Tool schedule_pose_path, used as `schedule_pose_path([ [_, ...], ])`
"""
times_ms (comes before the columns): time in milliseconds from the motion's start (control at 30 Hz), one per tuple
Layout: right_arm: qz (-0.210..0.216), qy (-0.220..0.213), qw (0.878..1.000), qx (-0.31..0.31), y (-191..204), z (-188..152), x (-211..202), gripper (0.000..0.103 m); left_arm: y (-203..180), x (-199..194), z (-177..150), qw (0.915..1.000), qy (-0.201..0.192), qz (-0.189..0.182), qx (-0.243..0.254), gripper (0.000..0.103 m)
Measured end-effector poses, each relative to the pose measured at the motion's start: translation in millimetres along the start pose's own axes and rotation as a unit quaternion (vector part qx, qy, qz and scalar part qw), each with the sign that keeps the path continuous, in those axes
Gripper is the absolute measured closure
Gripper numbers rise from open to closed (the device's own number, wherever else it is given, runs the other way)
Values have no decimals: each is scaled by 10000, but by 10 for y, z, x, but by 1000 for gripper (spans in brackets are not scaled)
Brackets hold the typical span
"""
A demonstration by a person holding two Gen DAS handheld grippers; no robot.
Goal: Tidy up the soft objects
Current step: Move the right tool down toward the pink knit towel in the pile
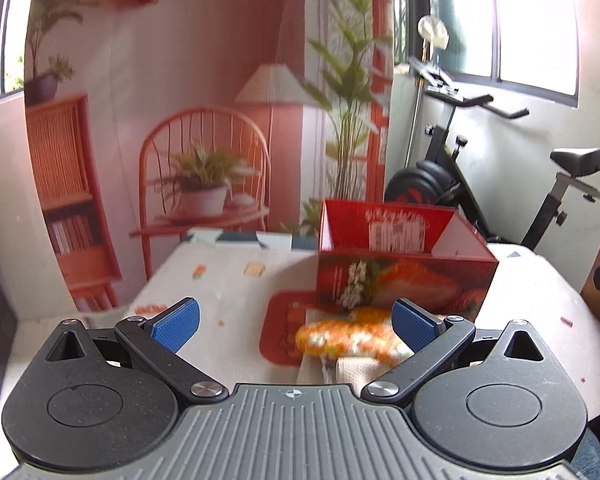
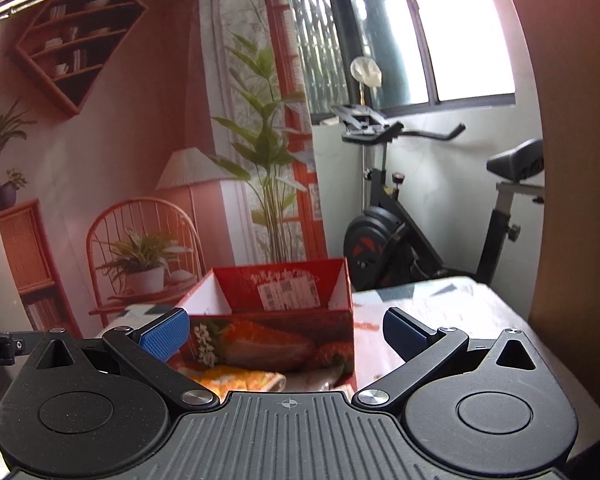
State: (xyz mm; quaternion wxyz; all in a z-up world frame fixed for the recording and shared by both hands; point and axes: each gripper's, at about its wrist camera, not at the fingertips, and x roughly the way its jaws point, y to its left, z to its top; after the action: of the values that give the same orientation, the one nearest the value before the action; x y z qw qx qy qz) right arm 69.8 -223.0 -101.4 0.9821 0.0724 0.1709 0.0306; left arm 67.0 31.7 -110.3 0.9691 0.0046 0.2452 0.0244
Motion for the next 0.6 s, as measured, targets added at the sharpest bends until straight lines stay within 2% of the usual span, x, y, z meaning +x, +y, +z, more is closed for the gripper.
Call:
schedule_pose_path([
  [167, -24, 599, 9982, -8, -121, -444, 320, 0, 138, 417, -298, 9991, 393, 150, 89, 1],
  [300, -372, 940, 9948, -112, -168, -741, 496, 0, 182, 645, -460, 9985, 455, 192, 228, 2],
  [367, -400, 1066, 9935, -22, -201, -886, 563, 1, 197, 766, -526, 9983, 541, 142, 182, 8],
  [500, -622, 1452, 9874, -78, -254, -1142, 751, 13, 226, 992, -667, 9963, 825, -189, -125, 11],
  [600, -694, 1745, 9822, -73, -289, -1269, 924, 19, 232, 1165, -753, 9935, 1070, -288, -264, 17],
])
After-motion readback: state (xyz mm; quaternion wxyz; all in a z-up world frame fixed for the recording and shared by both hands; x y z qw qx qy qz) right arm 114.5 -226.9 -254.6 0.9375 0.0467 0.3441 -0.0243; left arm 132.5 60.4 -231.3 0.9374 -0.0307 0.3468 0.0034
